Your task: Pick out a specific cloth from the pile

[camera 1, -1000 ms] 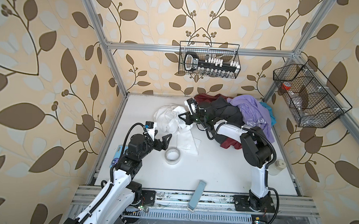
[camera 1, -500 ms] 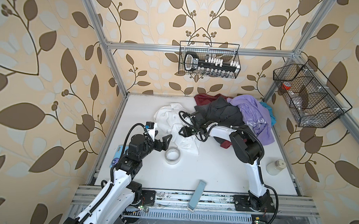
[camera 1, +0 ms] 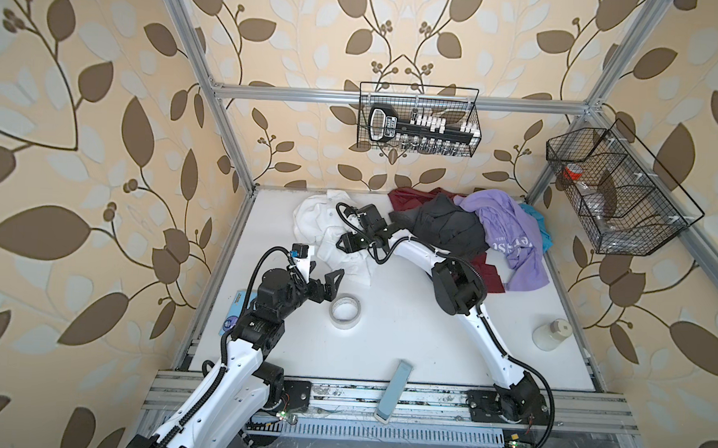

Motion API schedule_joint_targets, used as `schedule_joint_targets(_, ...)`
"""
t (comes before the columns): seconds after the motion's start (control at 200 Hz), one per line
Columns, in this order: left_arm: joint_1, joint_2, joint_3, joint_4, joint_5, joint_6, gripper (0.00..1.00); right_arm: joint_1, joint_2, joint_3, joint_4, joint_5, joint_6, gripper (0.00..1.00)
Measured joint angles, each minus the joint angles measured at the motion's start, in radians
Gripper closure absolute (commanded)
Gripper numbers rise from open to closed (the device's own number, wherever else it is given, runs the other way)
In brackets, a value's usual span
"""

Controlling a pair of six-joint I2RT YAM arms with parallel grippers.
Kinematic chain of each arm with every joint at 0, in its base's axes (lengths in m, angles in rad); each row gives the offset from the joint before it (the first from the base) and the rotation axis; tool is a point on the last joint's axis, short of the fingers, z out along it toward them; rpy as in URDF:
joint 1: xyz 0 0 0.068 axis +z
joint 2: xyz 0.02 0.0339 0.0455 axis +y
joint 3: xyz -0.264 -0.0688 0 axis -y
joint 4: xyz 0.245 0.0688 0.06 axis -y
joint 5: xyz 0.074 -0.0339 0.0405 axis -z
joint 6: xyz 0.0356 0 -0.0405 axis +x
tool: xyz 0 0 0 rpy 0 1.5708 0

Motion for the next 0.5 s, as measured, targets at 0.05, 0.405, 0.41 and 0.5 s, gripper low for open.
schedule_joint_targets(0.05,0.000,0.000,0.000,0.000,0.000,0.000,0.01,0.007,0.032,0.050,-0.001,-0.019,0.004,0.43)
schedule_joint_targets(0.405,0.000,0.000,0.000,-0.002,-0.002,0.001,0.01,0.075,0.093,0.088,0.138,-0.149,0.052,0.31)
schedule_joint_targets(0.41,0.000,0.000,0.000,-0.002,-0.002,0.001,0.01,0.076,0.094,0.089,0.141,-0.149,0.053,0.31)
schedule_joint_targets(0.5,0.000,0.000,0.000,-0.002,-0.008,0.001,0.01,0.084,0.114,0.105,0.180,-0.170,0.074,0.28)
